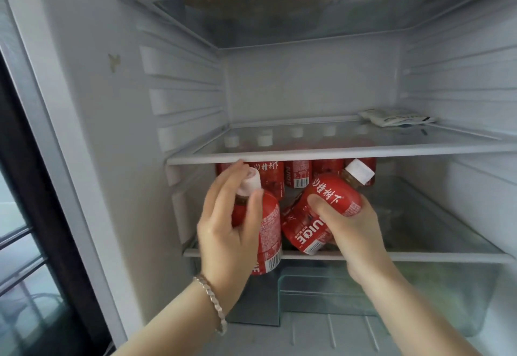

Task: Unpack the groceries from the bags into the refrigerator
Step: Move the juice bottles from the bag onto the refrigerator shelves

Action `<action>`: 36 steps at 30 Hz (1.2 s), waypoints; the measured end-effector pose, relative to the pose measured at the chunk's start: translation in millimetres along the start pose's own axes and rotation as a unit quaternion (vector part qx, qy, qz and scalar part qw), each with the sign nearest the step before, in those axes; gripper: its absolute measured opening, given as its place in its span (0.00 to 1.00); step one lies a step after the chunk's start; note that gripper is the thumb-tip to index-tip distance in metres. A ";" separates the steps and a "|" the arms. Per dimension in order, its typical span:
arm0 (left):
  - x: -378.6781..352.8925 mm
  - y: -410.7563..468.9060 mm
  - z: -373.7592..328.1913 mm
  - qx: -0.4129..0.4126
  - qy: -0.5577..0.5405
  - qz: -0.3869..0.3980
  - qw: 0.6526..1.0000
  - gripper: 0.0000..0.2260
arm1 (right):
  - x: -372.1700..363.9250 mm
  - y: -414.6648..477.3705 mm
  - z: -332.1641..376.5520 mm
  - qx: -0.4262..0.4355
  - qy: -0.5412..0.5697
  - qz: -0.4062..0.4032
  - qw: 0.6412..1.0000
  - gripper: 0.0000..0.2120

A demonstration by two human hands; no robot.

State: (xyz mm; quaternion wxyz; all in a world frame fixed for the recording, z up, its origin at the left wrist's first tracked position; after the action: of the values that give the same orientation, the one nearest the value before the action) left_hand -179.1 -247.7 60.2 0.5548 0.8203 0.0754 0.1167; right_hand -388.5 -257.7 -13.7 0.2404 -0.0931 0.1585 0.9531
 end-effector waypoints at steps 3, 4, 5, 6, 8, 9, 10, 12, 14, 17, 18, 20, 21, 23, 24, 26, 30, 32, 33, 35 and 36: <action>-24.0 -31.6 35.5 0.204 -0.087 0.084 0.971 0.36 | 2.6 -2.2 1.6 0.006 0.001 -0.008 1.000 0.21; -30.8 -43.2 47.2 0.277 -0.113 0.103 0.949 0.41 | 3.4 -3.0 2.6 0.009 0.000 -0.011 1.000 0.21; -35.9 -49.8 54.2 0.320 -0.125 0.119 0.932 0.42 | 4.8 -4.1 4.3 0.011 -0.002 -0.013 1.000 0.21; -40.0 -50.1 57.8 0.334 -0.119 0.139 0.925 0.42 | 6.9 -4.5 5.5 0.013 -0.004 -0.017 1.000 0.22; -49.4 -39.8 58.8 0.315 -0.087 0.189 0.926 0.42 | 13.5 -4.8 6.6 0.012 -0.004 -0.029 0.999 0.22; -53.9 -32.6 57.0 0.295 -0.064 0.219 0.928 0.42 | 17.9 -5.4 7.5 0.010 -0.002 -0.037 0.999 0.21; -59.5 -25.7 54.4 0.270 -0.037 0.252 0.928 0.41 | 22.8 -5.9 8.0 0.008 0.002 -0.044 0.999 0.19; -72.8 -14.8 46.5 0.214 0.007 0.322 0.922 0.42 | 33.8 -7.8 9.8 0.006 0.006 -0.063 0.998 0.17; -88.1 -8.1 42.5 0.169 0.045 0.384 0.907 0.43 | 44.7 -8.7 12.3 0.009 0.007 -0.079 0.997 0.20; -106.6 -3.6 43.7 0.164 0.023 0.411 0.896 0.41 | 54.4 -5.0 15.4 0.009 -0.011 -0.085 0.996 0.27; -112.7 -3.5 44.2 0.173 -0.005 0.408 0.897 0.40 | 55.5 -2.2 16.0 0.009 -0.028 -0.080 0.996 0.29; -124.3 -5.1 50.3 0.220 -0.076 0.381 0.895 0.39 | 60.6 5.9 16.9 0.011 -0.061 -0.083 0.995 0.31; -130.2 -7.2 56.7 0.252 -0.105 0.363 0.891 0.39 | 64.1 11.0 16.9 0.008 -0.073 -0.088 0.993 0.32; -141.4 -12.4 69.8 0.300 -0.125 0.336 0.884 0.42 | 70.5 23.7 15.2 -0.009 -0.094 -0.095 0.991 0.31; -147.1 -14.4 74.8 0.311 -0.124 0.331 0.882 0.43 | 73.7 30.6 15.0 -0.016 -0.109 -0.100 0.989 0.29; -155.4 -17.2 81.1 0.328 -0.124 0.328 0.877 0.45 | 76.3 43.1 18.6 -0.017 -0.159 -0.109 0.981 0.25; -164.7 -21.0 92.1 0.376 -0.152 0.319 0.857 0.41 | 63.2 54.7 36.7 0.018 -0.364 -0.109 0.925 0.34; -168.4 -28.1 96.4 0.419 -0.162 0.315 0.836 0.38 | 54.5 55.6 37.4 0.025 -0.445 -0.104 0.889 0.37; -169.5 -30.5 99.1 0.428 -0.142 0.317 0.835 0.38 | 49.0 56.6 35.4 0.032 -0.472 -0.094 0.876 0.38; -169.9 -28.9 103.2 0.412 -0.047 0.334 0.847 0.38 | 37.6 60.2 30.1 0.050 -0.507 -0.066 0.858 0.38; -169.1 -25.9 103.4 0.395 0.012 0.351 0.849 0.38 | 33.5 63.3 27.3 0.048 -0.509 -0.053 0.858 0.39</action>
State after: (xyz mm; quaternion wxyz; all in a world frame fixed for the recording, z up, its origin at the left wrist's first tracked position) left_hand -313.1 -373.1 -19.1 0.1053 0.9404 -0.1713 0.2744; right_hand -451.3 -286.6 19.5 0.3424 0.4085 0.0547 0.8444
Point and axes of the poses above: each hand's wrist, its own y-axis towards the middle knuckle, its own x-axis out of the back of the hand, z = x × y, the point moved 10 cm from there along y, towards the middle knuckle, and after that the axes turned 4 degrees about z, right-handed, at the moved point
